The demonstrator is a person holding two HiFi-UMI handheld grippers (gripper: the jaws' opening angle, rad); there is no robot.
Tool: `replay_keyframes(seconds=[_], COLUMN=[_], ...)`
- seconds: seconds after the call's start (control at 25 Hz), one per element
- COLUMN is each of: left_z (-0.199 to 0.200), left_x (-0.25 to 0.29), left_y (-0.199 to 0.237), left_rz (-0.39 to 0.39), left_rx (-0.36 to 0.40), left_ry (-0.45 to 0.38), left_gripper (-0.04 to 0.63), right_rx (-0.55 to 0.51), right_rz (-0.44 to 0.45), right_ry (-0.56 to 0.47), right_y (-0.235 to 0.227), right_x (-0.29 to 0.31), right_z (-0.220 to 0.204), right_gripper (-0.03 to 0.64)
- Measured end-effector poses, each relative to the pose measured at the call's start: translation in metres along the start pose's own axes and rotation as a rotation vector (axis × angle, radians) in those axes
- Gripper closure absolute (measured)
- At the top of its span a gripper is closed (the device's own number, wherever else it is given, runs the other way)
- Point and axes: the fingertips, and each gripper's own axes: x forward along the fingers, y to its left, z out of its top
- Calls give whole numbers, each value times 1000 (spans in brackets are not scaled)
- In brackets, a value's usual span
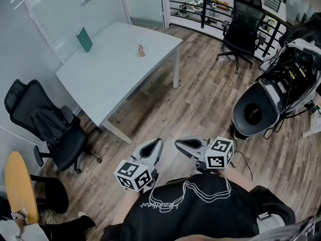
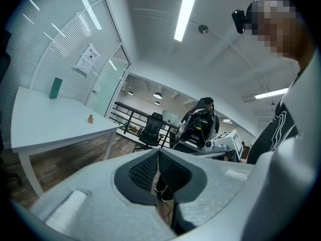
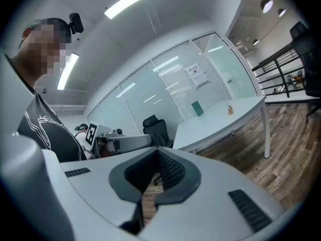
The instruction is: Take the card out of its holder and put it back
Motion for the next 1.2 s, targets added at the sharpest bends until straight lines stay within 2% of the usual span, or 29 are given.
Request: replay_keyframes(seconds=[0.48,0.68,0.8,1.0,1.2], left_z=[18,20,24,37,51], left_x=[-19,-22,-16,-3,33], left_y=[-1,5,7,8,37], left_rz=[-4,-1,1,-25,7], left_rx=[12,-19,-28,-29,-36], left_ry=[-21,-28,-27,-78,-71], left_gripper=[577,577,577,577,577], right_rx=[-35,-60,-64,-13,-24], right_rz=[-6,-26,-48,-40,-24], right_ry=[-16,-18,-30,-48,-87], right_y=[17,18,9,-13,-53], right_x=[13,16,15,17,27], right_z=[22,28,33,36,64], right_gripper=[609,608,607,607,607])
